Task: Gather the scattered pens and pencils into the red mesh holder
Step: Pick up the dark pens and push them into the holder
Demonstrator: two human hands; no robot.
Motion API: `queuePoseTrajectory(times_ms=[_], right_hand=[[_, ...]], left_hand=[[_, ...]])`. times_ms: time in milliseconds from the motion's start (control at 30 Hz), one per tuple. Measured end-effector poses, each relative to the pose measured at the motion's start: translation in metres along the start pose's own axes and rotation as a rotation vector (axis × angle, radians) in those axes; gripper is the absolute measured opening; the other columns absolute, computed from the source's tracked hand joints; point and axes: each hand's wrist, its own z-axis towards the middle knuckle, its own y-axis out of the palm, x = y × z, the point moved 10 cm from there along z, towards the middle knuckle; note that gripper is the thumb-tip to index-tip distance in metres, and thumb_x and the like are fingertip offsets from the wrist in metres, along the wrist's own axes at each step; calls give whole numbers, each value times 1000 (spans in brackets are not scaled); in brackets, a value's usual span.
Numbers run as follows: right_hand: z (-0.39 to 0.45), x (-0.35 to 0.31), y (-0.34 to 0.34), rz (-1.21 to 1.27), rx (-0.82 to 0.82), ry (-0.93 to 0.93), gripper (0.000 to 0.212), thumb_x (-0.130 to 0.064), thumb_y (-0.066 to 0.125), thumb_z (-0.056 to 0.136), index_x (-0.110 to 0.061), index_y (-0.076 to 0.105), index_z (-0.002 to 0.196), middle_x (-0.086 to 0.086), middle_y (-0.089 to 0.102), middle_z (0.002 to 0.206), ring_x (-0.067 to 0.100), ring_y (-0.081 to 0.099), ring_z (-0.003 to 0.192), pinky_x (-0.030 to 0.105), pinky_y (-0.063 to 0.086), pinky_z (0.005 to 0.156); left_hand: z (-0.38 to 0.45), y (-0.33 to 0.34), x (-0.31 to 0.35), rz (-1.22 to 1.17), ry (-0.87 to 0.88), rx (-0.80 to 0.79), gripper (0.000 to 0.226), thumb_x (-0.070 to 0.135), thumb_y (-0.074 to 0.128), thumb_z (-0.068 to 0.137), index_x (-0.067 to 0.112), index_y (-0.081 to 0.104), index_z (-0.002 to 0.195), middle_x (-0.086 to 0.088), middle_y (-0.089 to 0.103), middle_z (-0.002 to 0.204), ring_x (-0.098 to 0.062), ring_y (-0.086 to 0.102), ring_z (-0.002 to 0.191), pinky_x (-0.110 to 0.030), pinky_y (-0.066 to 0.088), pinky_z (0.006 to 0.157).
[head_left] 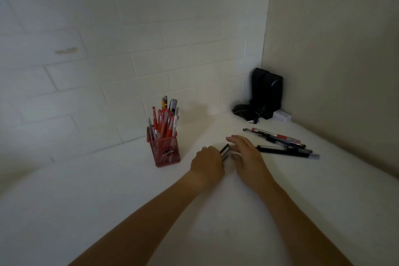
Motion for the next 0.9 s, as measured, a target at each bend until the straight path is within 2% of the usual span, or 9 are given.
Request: queuePoseTrajectory(times_ms=[167,300,400,467,533,633,667,767,900], right_hand=[[-3,3,-11,-6,99,69,51,10,51,95,-12,52,140,5,50,141,16,52,127,36,46,110],[-4,6,-29,209,264,280,48,-22,61,100,-14,47,145,3,51,140,12,54,122,27,48,97],[2,-7,1,662,54,482,53,-46,61,97,-21,50,141,-2,66,131,12,68,113,33,52,101],[10,-39,18,749,-123,428,39,-45,56,100,-19,62,129,2,73,122,13,70,112,36,52,102],[20,-68,24,660,-176,319,32,-36,47,106,-16,71,114,-1,77,115,13,70,112,38,51,104],[37,-108,21,560,-140,229,36,-35,42,108,-19,74,104,-4,77,110,13,72,106,45,57,96],[44,-123,19,560,-129,197,35,-36,43,107,-20,74,106,-4,77,110,13,72,104,42,59,91],[66,-171,14,644,-98,87,29,-33,51,104,-17,71,116,-4,76,108,5,71,102,19,55,80],[88,-204,6,636,66,-38,20,-29,57,102,-20,68,116,-8,71,113,5,66,110,19,53,90]], left_hand=[[-13,4,1,205,-20,29,32,15,39,98,0,48,125,-19,54,128,-35,55,115,-39,45,95],[-19,-23,-4,-61,28,175,21,18,45,96,1,51,107,-17,58,107,-34,59,96,-38,45,80],[-24,-36,7,-375,255,179,9,18,47,96,9,45,97,-9,55,91,-23,53,76,-34,40,67],[-31,-39,14,-450,404,145,19,18,43,97,7,44,113,-7,60,93,-20,59,75,-35,48,65],[-37,-50,8,-480,432,186,25,14,38,102,3,43,123,-12,61,85,-23,59,68,-38,52,61],[-45,-85,-3,-570,483,329,23,3,35,101,2,41,124,-11,56,79,-21,56,64,-34,48,55],[-51,-103,-5,-612,512,403,23,3,35,101,2,42,123,-7,54,81,-17,55,66,-30,47,56],[-60,-158,-23,-728,525,620,21,14,35,105,4,47,118,-10,56,91,-25,59,78,-39,51,65],[-60,-210,-78,-893,321,811,15,16,35,106,4,44,103,-12,55,75,-20,55,62,-40,46,53]])
